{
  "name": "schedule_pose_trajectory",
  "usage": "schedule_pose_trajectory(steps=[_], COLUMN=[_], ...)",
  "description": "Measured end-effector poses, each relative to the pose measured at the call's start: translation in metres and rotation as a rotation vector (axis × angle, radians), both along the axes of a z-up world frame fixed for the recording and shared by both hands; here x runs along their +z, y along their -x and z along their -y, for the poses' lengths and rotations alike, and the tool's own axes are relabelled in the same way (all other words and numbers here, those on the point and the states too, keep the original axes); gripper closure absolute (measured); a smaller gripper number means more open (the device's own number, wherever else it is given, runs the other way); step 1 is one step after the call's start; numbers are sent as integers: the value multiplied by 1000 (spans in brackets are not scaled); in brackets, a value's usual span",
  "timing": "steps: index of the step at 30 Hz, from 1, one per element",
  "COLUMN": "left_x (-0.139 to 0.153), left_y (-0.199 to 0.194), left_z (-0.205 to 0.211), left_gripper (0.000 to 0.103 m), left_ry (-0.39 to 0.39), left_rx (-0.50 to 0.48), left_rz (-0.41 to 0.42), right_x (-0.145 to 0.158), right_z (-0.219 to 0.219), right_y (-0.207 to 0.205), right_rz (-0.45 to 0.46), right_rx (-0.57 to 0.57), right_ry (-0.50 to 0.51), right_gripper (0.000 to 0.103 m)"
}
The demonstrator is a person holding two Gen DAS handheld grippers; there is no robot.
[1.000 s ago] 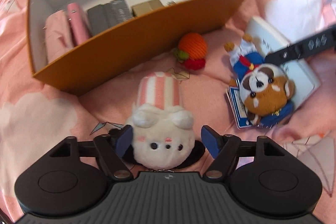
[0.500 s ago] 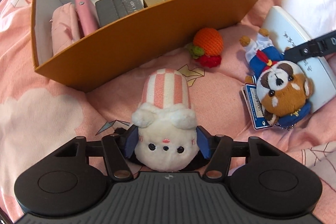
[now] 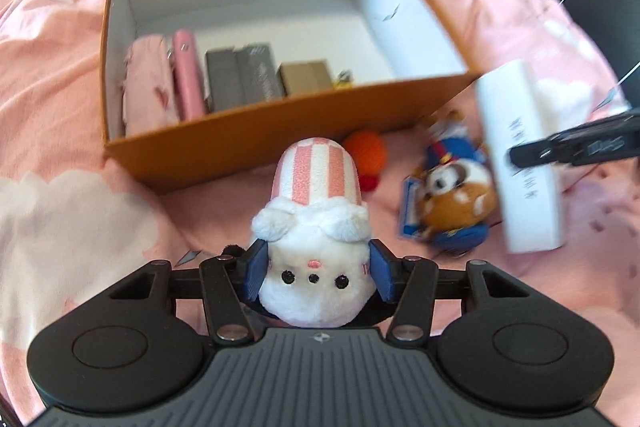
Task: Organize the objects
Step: 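Lift the plush bunny and power bank toward the orange box with both tools, then lower the power bank into the box and open the right tool while the left holds the bunny above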
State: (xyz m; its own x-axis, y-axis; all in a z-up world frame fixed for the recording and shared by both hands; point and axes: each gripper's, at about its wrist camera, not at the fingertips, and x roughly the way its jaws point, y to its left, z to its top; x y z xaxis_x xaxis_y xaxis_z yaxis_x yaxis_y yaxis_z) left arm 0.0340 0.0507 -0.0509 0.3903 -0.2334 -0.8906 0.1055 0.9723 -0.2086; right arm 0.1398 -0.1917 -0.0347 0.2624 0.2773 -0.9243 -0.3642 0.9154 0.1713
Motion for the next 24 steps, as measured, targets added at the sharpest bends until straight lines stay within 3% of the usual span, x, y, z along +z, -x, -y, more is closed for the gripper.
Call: schedule_pose_trajectory(steps=[7,16,24], left_x=[28,57,67], left_y=[-10,-27,-54], left_z=[11,16,5], left_gripper=[42,42,42], left_ry=[94,152,202], left_rx=[-25,-24,45], left_rz=[91,187,229], right_x=[-1,39,82], right_z=[-10,-16,-29], right_y=[1,5,-9], right_rz=[20,122,233], right_rx=[4,41,54], right_ry=[0,-26,-95], right_gripper=[71,72,72])
